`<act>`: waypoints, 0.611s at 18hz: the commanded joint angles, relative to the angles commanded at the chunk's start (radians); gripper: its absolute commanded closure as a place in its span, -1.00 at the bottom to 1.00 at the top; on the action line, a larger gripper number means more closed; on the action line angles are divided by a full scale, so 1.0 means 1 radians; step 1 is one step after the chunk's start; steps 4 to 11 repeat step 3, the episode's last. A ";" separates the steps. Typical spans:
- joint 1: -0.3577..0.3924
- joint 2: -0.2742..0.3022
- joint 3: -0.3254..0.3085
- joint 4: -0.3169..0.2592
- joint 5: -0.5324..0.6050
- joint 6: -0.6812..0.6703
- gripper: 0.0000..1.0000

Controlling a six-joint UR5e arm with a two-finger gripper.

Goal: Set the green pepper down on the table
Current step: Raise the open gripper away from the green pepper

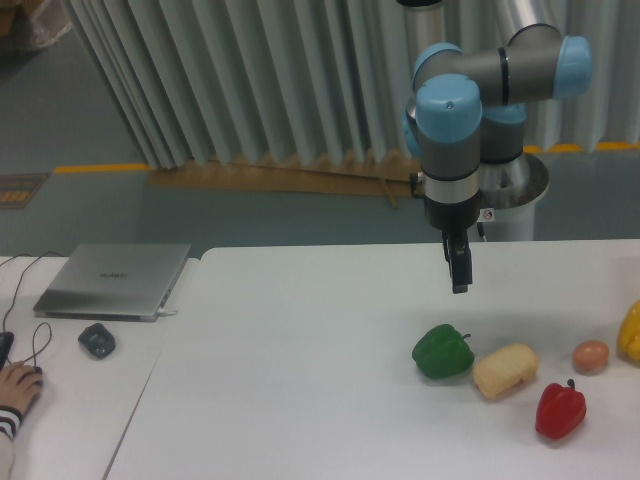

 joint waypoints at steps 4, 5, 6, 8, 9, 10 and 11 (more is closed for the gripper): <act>0.000 0.003 0.000 -0.008 0.000 0.002 -1.00; 0.000 0.003 0.000 -0.008 0.000 0.002 -1.00; 0.000 0.003 0.000 -0.008 0.000 0.002 -1.00; 0.000 0.003 0.000 -0.008 0.000 0.002 -1.00; 0.000 0.003 0.000 -0.008 0.000 0.002 -1.00; 0.000 0.003 0.000 -0.008 0.000 0.002 -1.00; 0.000 0.003 0.000 -0.008 0.000 0.002 -1.00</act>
